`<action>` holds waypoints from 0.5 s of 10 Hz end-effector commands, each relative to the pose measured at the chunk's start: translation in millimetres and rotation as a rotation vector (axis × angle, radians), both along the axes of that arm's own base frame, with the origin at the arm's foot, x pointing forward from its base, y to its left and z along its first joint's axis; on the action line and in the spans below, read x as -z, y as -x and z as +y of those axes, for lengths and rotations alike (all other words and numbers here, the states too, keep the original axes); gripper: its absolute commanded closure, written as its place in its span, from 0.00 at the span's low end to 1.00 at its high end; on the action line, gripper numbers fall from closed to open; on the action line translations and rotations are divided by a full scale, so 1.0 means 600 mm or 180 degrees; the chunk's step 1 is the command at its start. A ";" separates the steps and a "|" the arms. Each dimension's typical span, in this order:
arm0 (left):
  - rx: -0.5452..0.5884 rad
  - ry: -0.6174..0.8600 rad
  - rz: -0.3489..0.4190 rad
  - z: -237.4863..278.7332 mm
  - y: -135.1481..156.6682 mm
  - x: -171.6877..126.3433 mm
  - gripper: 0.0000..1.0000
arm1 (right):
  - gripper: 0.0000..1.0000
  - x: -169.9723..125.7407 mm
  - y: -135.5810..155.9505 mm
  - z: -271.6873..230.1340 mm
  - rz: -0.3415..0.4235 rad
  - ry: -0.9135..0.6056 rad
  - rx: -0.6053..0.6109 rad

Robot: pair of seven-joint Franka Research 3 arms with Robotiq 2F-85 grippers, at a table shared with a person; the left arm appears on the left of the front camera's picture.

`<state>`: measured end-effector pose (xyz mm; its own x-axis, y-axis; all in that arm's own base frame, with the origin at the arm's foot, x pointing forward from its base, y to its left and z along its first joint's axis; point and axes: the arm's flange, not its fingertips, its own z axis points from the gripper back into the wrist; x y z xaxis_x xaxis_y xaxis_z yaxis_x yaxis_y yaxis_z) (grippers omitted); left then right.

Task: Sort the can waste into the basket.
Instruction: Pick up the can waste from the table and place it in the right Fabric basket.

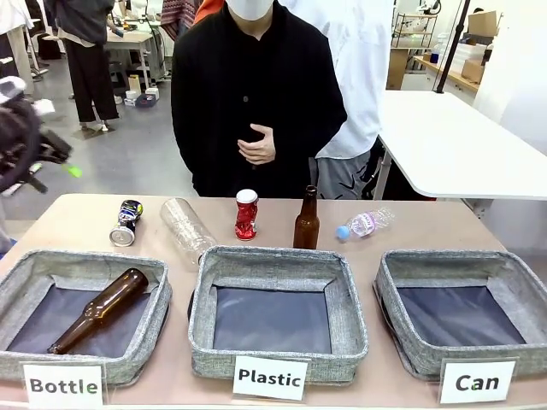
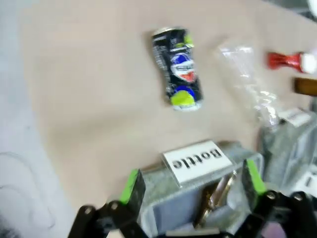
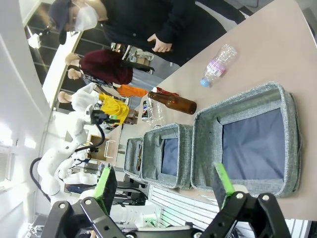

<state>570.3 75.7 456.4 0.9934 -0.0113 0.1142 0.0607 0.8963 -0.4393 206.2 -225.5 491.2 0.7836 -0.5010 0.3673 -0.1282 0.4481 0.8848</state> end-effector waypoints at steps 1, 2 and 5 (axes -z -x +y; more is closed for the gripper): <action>0.0086 -0.0501 0.0478 -0.034 -0.056 0.026 0.00 | 0.00 -0.004 -0.002 -0.003 -0.0107 -0.0007 -0.0016; 0.0094 -0.0670 0.0541 -0.062 -0.082 0.048 0.00 | 0.00 -0.004 -0.002 -0.003 -0.0107 -0.0007 -0.0016; 0.0050 -0.0924 0.0553 -0.136 -0.126 0.106 0.00 | 0.00 -0.004 -0.002 -0.003 -0.0107 -0.0007 -0.0016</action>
